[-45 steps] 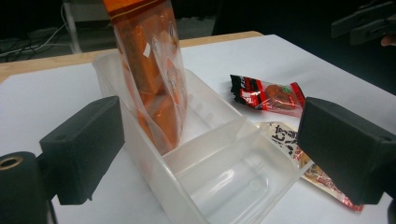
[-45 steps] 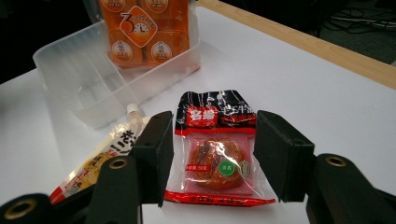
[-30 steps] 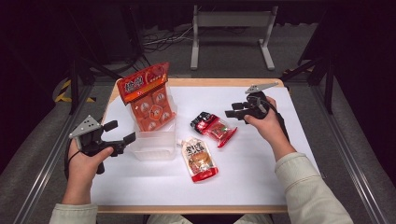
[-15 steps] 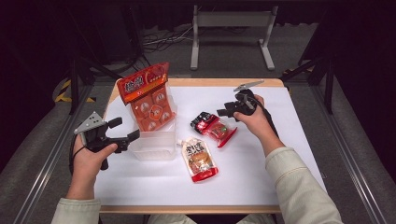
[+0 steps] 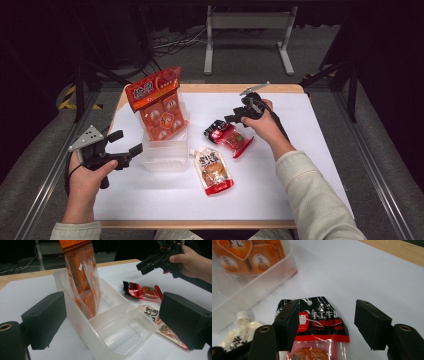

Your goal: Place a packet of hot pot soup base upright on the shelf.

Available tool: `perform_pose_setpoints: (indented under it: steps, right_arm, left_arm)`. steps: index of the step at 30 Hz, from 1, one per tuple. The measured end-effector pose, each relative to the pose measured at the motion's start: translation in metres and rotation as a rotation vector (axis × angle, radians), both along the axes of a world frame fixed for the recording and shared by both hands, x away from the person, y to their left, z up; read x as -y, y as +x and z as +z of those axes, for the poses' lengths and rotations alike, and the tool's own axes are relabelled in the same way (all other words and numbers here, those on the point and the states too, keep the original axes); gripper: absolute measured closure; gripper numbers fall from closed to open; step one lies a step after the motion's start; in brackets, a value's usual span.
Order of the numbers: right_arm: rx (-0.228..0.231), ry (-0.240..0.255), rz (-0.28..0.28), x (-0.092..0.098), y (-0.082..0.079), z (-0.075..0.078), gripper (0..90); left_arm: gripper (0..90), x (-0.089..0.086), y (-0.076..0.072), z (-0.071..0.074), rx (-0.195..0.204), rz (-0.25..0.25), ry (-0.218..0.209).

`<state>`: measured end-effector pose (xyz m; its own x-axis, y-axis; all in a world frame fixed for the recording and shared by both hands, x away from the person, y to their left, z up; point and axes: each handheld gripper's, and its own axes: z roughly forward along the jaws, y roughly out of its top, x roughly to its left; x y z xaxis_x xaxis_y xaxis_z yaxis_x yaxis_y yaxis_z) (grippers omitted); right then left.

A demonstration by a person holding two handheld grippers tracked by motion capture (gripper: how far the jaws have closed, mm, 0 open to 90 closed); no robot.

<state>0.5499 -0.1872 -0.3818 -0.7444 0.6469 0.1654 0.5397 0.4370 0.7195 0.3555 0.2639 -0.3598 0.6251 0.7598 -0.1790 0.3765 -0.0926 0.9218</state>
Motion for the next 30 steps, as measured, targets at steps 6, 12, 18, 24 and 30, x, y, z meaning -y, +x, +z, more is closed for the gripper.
perform_pose_setpoints:
  steps: [6, 12, 18, 24, 30]
  right_arm:
    - [-0.006, 0.004, 0.004, -0.002, 0.012, -0.006, 42.8]
    - [-0.057, -0.032, 0.01, -0.01, 0.018, -0.016, 31.1]
    - [-0.062, -0.063, 0.021, -0.016, 0.021, -0.027, 31.5]
    - [-0.052, -0.073, 0.038, -0.026, 0.023, -0.037, 30.3]
    - [-0.043, -0.082, 0.044, -0.032, 0.024, -0.046, 27.5]
  left_arm:
    - [8.6, -0.001, -0.004, -0.003, -0.008, 0.001, -0.001]
    - [8.6, 0.001, -0.007, -0.005, -0.018, -0.004, 0.002]
    - [8.6, 0.002, -0.008, -0.006, -0.02, -0.007, 0.009]
    - [8.4, 0.0, -0.012, -0.008, -0.022, 0.003, 0.012]
    - [8.2, -0.003, -0.016, -0.008, -0.022, 0.012, 0.012]
